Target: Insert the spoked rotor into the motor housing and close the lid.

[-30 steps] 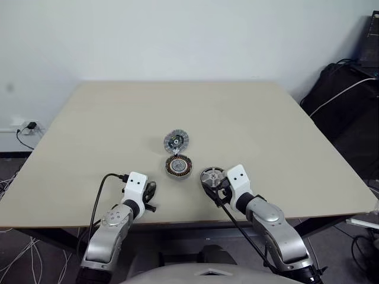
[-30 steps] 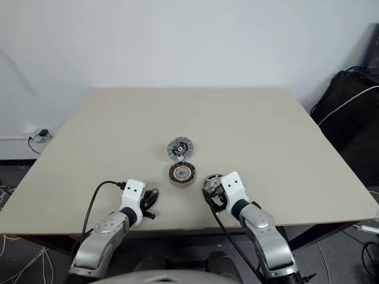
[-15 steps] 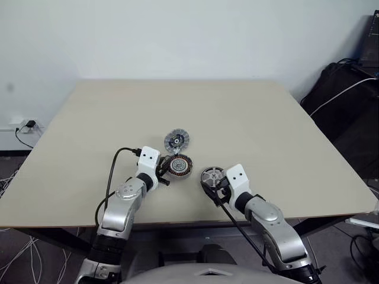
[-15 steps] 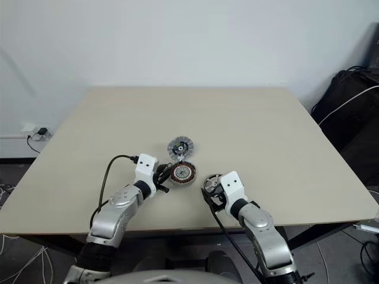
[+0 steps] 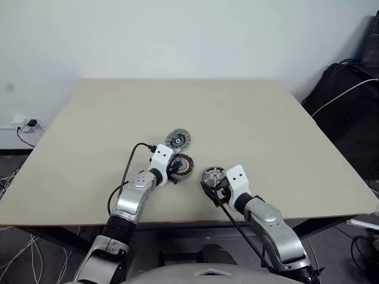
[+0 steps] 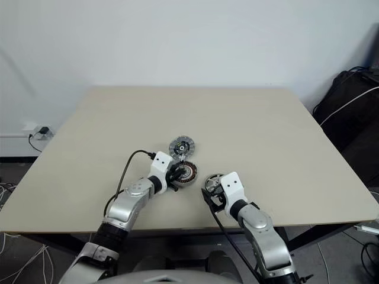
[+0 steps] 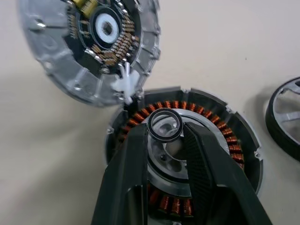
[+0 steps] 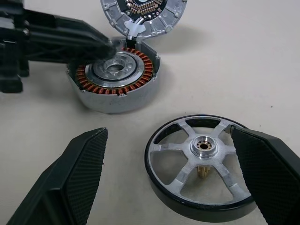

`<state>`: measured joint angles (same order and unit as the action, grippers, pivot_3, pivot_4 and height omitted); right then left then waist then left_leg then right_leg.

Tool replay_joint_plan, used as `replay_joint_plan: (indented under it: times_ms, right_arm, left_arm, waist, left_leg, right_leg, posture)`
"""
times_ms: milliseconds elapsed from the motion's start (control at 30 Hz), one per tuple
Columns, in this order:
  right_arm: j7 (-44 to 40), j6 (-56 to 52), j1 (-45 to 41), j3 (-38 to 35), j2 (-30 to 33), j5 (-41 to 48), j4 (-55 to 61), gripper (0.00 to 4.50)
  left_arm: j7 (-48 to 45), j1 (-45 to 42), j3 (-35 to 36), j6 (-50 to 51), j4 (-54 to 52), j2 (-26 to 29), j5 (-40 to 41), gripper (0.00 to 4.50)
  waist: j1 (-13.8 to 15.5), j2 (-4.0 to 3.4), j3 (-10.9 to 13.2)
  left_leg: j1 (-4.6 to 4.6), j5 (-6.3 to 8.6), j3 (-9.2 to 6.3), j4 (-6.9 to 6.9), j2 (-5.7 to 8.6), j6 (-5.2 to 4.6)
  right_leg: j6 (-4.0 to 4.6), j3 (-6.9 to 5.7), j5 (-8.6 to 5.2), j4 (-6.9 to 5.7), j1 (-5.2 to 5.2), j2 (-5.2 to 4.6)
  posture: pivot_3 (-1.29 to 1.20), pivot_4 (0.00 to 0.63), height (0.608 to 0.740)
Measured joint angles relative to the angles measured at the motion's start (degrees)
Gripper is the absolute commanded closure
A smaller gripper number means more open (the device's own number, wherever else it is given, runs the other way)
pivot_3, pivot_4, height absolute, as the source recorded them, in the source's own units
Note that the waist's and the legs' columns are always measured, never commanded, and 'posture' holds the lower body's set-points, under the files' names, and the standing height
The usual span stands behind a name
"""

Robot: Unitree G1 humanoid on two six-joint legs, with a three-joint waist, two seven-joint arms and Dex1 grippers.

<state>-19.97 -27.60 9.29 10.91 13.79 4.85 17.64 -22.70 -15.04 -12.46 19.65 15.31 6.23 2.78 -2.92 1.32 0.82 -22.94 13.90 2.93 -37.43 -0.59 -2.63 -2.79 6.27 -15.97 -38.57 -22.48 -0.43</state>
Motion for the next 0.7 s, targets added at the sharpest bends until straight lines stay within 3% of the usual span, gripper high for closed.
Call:
replay_joint_plan:
  times_ms: [167, 500, 600, 700]
  right_arm:
    - [0.24, 0.0, 0.0, 0.04, -0.19, 0.0, 0.0, 0.0]
    - [0.38, 0.0, 0.0, 0.04, -0.5, 0.01, 0.0, 0.0]
    - [0.34, 0.0, 0.02, 0.03, -0.47, 0.01, 0.0, 0.0]
    - [0.3, -0.01, 0.0, 0.03, -0.48, 0.03, 0.01, 0.0]
  left_arm:
    - [-0.77, -1.01, -0.6, -0.44, 1.39, -0.58, -0.51, 3.75]
    - [-1.07, -0.87, -0.56, -0.47, 2.09, -0.36, -0.63, 0.46]
    - [-1.08, 0.96, -0.39, -1.19, -1.0, -0.5, -0.29, 0.57]
    - [-2.26, 4.17, 0.23, -1.76, -8.03, -0.63, 2.02, 1.49]
  waist:
    - [0.0, 0.01, 0.0]
    - [0.02, 0.02, 0.01]
    - [-0.04, 0.02, 0.01]
    - [0.01, 0.02, 0.01]
  left_leg:
    - [-0.01, 0.0, 0.0, 0.0, 0.01, -0.01]
    - [-0.01, 0.0, 0.0, 0.0, 0.02, -0.03]
    - [-0.04, 0.0, 0.0, 0.0, 0.01, -0.03]
    - [-0.14, 0.01, 0.0, 0.0, 0.01, -0.03]
  right_leg:
    - [-0.01, 0.01, 0.01, 0.0, 0.01, -0.02]
    - [-0.03, 0.0, 0.03, 0.0, 0.01, -0.05]
    - [0.02, 0.03, 0.07, 0.0, 0.01, -0.06]
    - [0.07, 0.02, 0.13, 0.0, 0.01, -0.1]
  posture:
    - [0.0, 0.0, 0.74]
    - [0.0, 0.0, 0.74]
    - [0.0, 0.0, 0.74]
    - [0.0, 0.0, 0.74]
